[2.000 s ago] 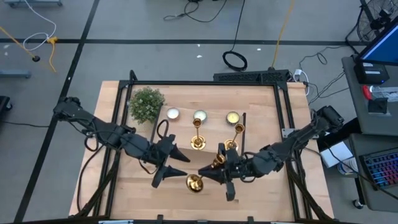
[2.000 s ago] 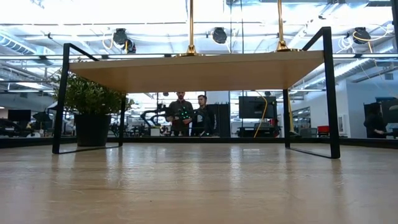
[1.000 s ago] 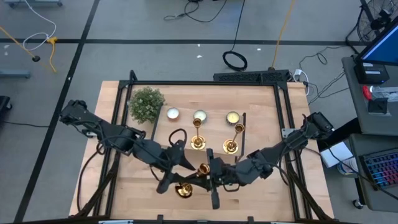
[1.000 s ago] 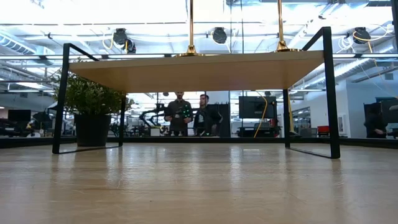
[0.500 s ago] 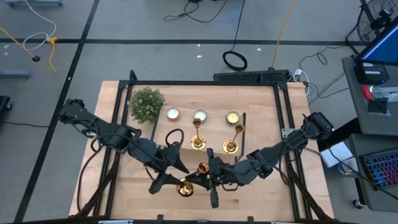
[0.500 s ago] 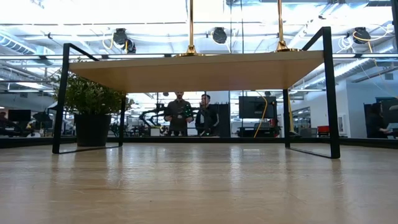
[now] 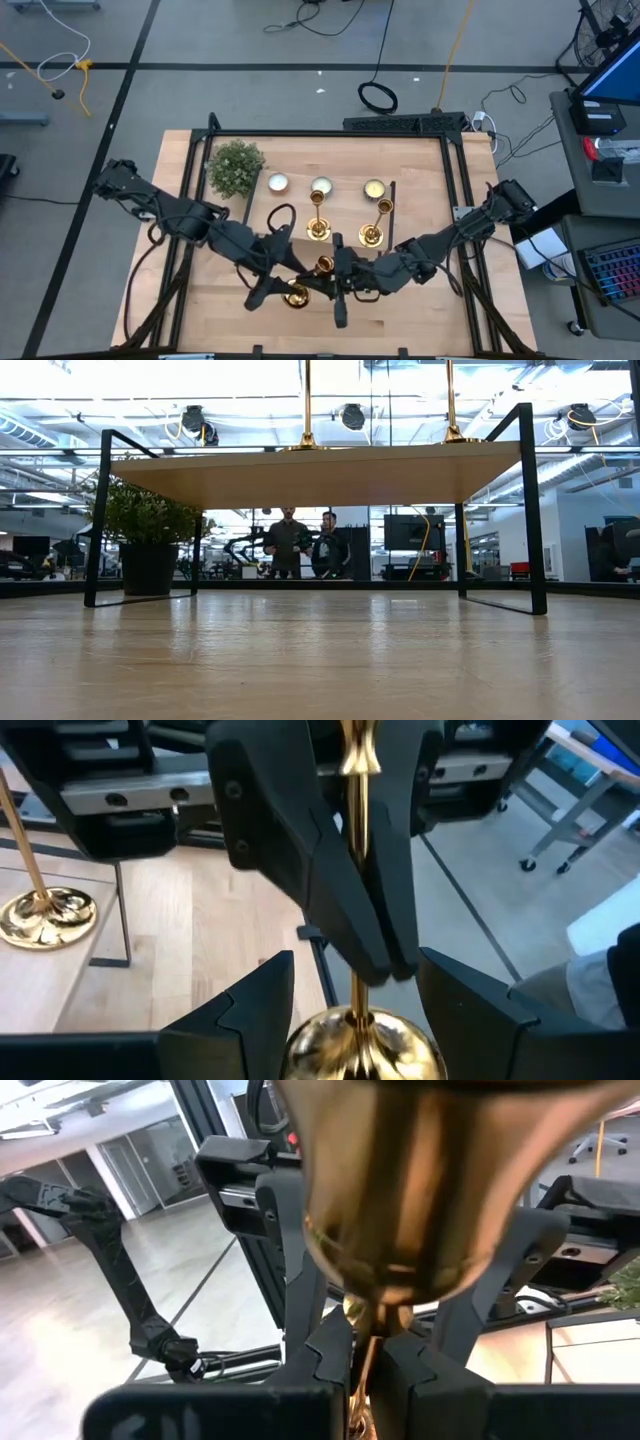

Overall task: Pick & Place candle stick holders
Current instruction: Put the gold candle holder on the shelf

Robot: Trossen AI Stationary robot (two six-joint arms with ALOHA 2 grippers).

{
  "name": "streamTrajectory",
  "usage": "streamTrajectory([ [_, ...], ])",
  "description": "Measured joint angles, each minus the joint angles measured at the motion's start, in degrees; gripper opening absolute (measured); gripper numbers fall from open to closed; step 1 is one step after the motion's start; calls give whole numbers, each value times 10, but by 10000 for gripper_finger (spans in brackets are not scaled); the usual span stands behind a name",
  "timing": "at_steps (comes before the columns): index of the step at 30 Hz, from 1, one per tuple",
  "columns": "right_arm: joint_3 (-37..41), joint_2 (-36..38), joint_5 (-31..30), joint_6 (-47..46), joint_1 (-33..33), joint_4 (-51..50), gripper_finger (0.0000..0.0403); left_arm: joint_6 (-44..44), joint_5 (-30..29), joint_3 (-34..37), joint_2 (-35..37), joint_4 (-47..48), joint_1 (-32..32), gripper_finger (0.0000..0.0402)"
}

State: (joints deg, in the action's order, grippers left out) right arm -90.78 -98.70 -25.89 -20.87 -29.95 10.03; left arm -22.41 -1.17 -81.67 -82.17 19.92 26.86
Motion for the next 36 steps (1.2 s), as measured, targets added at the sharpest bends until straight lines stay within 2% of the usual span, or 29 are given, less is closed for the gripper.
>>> streamTrajectory([
  [22,0,0,-41,27,3,23,9,-9,-4,0,0,0,-13,206],
  [25,0,0,-41,26,3,23,9,-9,-4,0,0,0,-18,178],
  [36,0,0,-40,25,3,22,9,-5,48,0,0,0,-29,33],
])
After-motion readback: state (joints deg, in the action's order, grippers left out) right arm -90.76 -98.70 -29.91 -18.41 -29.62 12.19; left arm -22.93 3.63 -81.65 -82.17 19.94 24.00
